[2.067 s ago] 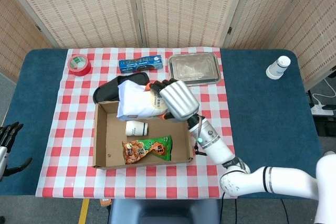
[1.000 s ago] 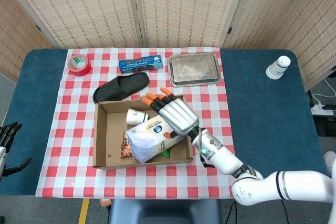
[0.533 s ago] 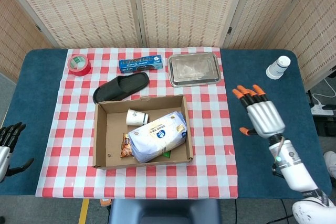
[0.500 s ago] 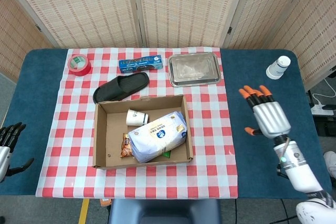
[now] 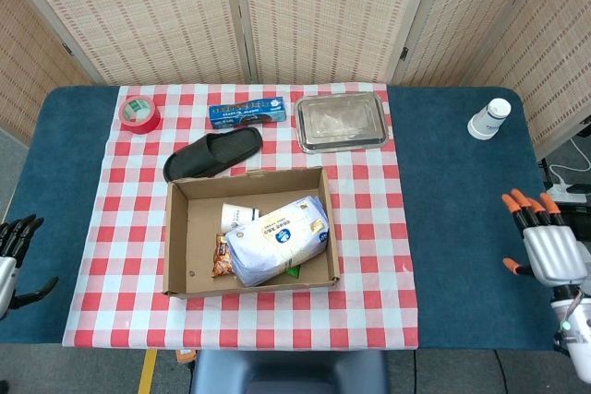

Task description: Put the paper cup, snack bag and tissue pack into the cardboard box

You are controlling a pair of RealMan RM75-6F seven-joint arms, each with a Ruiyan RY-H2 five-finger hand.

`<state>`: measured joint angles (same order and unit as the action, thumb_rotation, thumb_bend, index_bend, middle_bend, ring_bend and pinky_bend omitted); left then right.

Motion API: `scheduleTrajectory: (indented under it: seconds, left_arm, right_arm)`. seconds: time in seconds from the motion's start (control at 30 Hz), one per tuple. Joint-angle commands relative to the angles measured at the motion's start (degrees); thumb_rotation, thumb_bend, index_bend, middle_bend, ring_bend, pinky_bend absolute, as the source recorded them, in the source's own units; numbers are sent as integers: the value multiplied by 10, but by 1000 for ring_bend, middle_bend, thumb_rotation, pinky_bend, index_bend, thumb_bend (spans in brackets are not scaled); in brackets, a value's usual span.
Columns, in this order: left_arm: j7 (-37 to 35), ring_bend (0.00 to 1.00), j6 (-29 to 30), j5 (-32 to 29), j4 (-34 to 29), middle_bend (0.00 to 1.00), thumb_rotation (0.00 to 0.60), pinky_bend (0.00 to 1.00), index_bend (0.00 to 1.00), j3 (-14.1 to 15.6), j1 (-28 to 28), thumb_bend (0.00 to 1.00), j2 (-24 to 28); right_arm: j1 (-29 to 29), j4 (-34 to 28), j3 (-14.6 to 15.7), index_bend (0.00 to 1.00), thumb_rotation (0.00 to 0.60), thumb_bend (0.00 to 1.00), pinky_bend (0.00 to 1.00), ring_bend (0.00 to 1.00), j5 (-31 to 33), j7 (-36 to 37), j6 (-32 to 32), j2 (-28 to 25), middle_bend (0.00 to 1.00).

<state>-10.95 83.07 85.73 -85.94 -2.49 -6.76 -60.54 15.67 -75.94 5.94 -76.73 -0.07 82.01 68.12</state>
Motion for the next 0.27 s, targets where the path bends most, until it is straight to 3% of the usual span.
scheduleTrajectory:
  seconds: [0.03, 0.27]
  left_arm:
    - [1, 0, 1, -4, 0, 0, 600, 0, 0, -2, 1, 225, 0]
    - [11, 0, -9, -10, 0, 0, 600, 0, 0, -2, -2, 226, -3]
  right_arm:
    - [-27, 24, 3, 0, 600, 0, 17, 0, -32, 9, 33, 25, 0]
    - [-41, 31, -14, 0, 600, 0, 13, 0, -56, 17, 46, 35, 0]
